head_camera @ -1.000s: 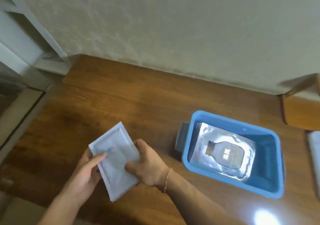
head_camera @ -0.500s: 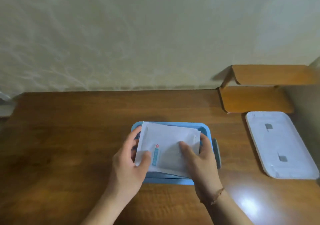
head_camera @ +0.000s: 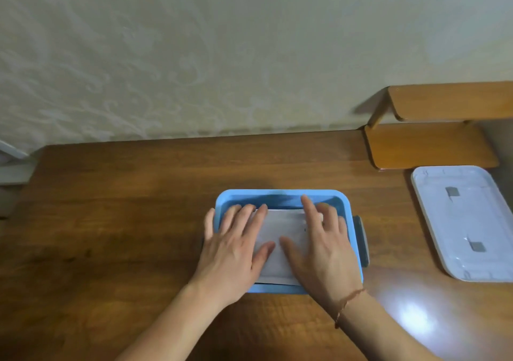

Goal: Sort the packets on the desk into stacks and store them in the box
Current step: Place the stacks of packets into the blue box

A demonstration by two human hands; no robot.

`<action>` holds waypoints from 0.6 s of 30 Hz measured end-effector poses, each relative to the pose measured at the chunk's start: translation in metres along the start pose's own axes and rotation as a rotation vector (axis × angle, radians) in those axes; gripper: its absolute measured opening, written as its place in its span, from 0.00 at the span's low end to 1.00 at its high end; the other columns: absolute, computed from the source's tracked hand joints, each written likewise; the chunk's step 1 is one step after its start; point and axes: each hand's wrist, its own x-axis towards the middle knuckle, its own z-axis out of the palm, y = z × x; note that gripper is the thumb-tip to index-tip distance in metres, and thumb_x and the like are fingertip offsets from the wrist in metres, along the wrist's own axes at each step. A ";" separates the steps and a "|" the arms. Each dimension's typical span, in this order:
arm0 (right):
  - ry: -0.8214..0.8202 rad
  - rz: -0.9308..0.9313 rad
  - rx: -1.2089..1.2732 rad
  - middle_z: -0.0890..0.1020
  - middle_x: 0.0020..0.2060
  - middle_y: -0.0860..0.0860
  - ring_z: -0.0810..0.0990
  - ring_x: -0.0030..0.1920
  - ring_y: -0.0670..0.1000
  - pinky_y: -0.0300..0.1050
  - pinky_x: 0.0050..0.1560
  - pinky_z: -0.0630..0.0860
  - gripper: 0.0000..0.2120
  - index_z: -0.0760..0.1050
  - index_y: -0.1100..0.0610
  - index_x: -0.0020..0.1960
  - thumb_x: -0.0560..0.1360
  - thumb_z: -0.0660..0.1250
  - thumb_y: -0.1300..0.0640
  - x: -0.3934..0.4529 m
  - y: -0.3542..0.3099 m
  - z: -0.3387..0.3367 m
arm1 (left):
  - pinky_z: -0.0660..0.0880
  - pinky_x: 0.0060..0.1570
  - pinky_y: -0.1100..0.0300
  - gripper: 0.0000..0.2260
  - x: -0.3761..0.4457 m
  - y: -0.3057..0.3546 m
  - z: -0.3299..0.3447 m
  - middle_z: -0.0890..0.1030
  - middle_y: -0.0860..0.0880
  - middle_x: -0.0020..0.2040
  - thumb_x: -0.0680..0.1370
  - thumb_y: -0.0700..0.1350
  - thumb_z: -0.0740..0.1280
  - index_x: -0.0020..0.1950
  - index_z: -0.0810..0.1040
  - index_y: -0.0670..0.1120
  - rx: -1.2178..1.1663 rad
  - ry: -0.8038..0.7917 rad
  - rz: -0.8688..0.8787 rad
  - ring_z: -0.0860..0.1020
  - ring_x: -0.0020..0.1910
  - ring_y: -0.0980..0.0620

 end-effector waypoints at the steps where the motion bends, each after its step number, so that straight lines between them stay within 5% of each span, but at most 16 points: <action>1: 0.002 -0.113 -0.090 0.72 0.67 0.54 0.73 0.64 0.59 0.52 0.59 0.74 0.30 0.65 0.53 0.74 0.76 0.62 0.40 0.001 0.003 0.001 | 0.55 0.72 0.38 0.28 0.001 0.000 0.000 0.67 0.51 0.73 0.81 0.63 0.45 0.78 0.59 0.52 0.017 -0.016 -0.006 0.66 0.73 0.48; 3: -0.191 -0.277 -0.204 0.66 0.74 0.54 0.63 0.74 0.62 0.62 0.69 0.66 0.29 0.64 0.50 0.75 0.80 0.49 0.37 0.008 0.008 0.005 | 0.53 0.72 0.37 0.28 0.002 -0.001 0.002 0.68 0.51 0.73 0.81 0.62 0.46 0.78 0.59 0.52 0.040 -0.043 -0.023 0.66 0.72 0.47; 5: -0.415 -0.316 -0.225 0.55 0.79 0.50 0.47 0.78 0.58 0.62 0.77 0.48 0.32 0.52 0.47 0.79 0.79 0.36 0.36 0.015 0.011 0.008 | 0.53 0.72 0.36 0.29 0.004 -0.003 0.003 0.68 0.50 0.73 0.80 0.62 0.46 0.78 0.60 0.51 0.052 -0.072 -0.037 0.67 0.72 0.46; 7: -0.449 -0.331 -0.232 0.48 0.79 0.48 0.40 0.78 0.56 0.58 0.75 0.35 0.35 0.44 0.46 0.80 0.76 0.31 0.35 0.018 0.013 0.012 | 0.56 0.71 0.35 0.29 0.005 -0.005 0.002 0.68 0.50 0.73 0.79 0.62 0.46 0.77 0.61 0.52 0.059 -0.090 -0.042 0.67 0.72 0.46; 9: -0.415 -0.348 -0.227 0.46 0.79 0.47 0.38 0.78 0.55 0.59 0.75 0.34 0.34 0.42 0.46 0.80 0.76 0.33 0.35 0.017 0.012 0.015 | 0.56 0.71 0.34 0.29 0.005 -0.006 0.001 0.68 0.50 0.73 0.79 0.63 0.47 0.77 0.61 0.52 0.057 -0.092 -0.035 0.67 0.72 0.46; 11: -0.302 -0.287 -0.098 0.49 0.79 0.47 0.41 0.79 0.54 0.60 0.77 0.40 0.33 0.47 0.47 0.79 0.78 0.44 0.35 0.012 0.013 0.016 | 0.56 0.71 0.34 0.29 0.004 -0.006 0.000 0.68 0.50 0.73 0.79 0.63 0.47 0.77 0.60 0.52 0.033 -0.085 -0.032 0.67 0.72 0.46; 14: -0.032 0.079 0.393 0.65 0.73 0.48 0.62 0.74 0.50 0.54 0.74 0.62 0.35 0.59 0.53 0.76 0.75 0.68 0.45 0.005 0.015 0.010 | 0.53 0.73 0.34 0.31 0.004 -0.007 0.000 0.66 0.51 0.74 0.79 0.66 0.45 0.78 0.58 0.52 -0.007 -0.071 -0.043 0.64 0.74 0.48; 18: -0.297 0.684 0.952 0.82 0.55 0.51 0.82 0.52 0.50 0.52 0.54 0.80 0.21 0.71 0.53 0.65 0.76 0.69 0.48 0.018 0.023 0.007 | 0.54 0.73 0.35 0.32 0.003 -0.009 0.001 0.66 0.51 0.75 0.79 0.67 0.40 0.77 0.57 0.52 -0.034 -0.059 -0.055 0.63 0.75 0.49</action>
